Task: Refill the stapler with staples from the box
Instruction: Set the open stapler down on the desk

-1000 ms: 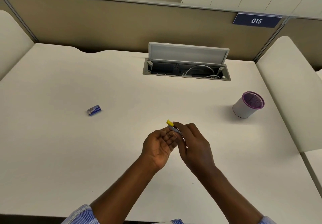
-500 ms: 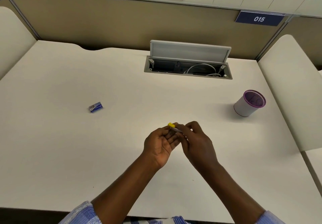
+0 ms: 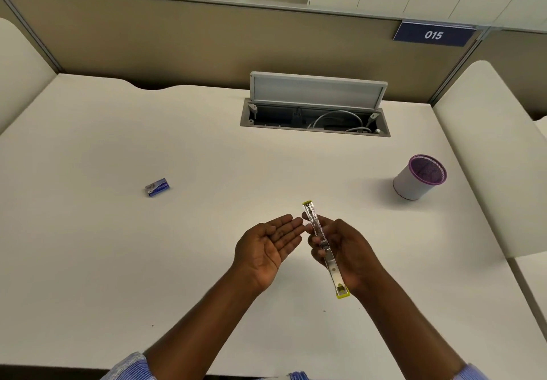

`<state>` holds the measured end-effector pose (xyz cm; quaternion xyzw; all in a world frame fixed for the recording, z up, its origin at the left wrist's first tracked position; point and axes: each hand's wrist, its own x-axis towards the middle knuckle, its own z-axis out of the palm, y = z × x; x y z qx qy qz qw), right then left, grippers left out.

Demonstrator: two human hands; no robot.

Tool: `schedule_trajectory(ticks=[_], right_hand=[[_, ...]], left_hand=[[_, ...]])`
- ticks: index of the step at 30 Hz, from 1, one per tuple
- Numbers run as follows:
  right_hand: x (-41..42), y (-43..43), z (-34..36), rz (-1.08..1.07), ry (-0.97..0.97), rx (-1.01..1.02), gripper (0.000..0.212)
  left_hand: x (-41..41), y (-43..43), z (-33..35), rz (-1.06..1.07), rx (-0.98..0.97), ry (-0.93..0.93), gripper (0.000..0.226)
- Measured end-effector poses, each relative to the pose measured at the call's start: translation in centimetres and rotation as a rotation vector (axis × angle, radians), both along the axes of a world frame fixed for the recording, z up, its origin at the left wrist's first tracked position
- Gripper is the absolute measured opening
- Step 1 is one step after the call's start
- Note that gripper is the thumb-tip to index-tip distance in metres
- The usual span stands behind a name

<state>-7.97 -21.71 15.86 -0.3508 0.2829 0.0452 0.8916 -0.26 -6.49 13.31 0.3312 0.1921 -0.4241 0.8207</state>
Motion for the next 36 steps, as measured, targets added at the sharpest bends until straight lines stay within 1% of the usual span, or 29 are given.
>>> schedule_trajectory(ticks=[3,5,11,14,19,23,25,28,30,32,36], right_hand=[[-0.2,0.2,-0.4,0.018,-0.005,-0.093,0.035],[-0.2,0.3,-0.8,0.036,-0.006,-0.143,0.031],[0.1,0.5,-1.5,0.081,-0.018,-0.198,0.030],[0.2,0.6,-2.0,0.080,-0.003,-0.283,0.030],[0.9,0.7,-3.5,0.088,0.122,-0.607,0.022],[1.9,0.5,-5.4,0.045,0.249,-0.822,0.019],[2.5,0.1,-6.2,0.100,0.300,-0.977,0.019],[3.5,-0.4,-7.5,0.234,0.333,-1.229,0.020],[4.1,-0.6,-8.3,0.291,0.350,-1.362,0.021],[4.6,-0.7,-9.0,0.314,0.342,-1.449,0.024],[5.3,-0.8,-9.8,0.292,0.322,-1.531,0.022]], left_hand=[[-0.1,0.1,-0.2,0.001,0.024,0.008,0.045],[0.0,0.2,-0.4,0.005,0.038,0.010,0.045],[0.1,0.3,-0.4,0.011,0.076,0.012,0.044],[0.2,0.3,-0.4,0.018,0.086,0.013,0.043],[0.3,0.5,-0.5,0.066,0.120,0.013,0.034],[0.3,1.1,-0.8,0.096,0.164,0.012,0.028],[0.3,1.3,-0.8,0.100,0.170,0.012,0.028],[0.3,1.6,-0.7,0.094,0.176,0.001,0.029],[0.3,1.7,-0.6,0.094,0.187,-0.014,0.030],[0.2,1.6,-0.5,0.098,0.196,-0.024,0.031],[0.1,1.5,-0.2,0.102,0.185,-0.023,0.033]])
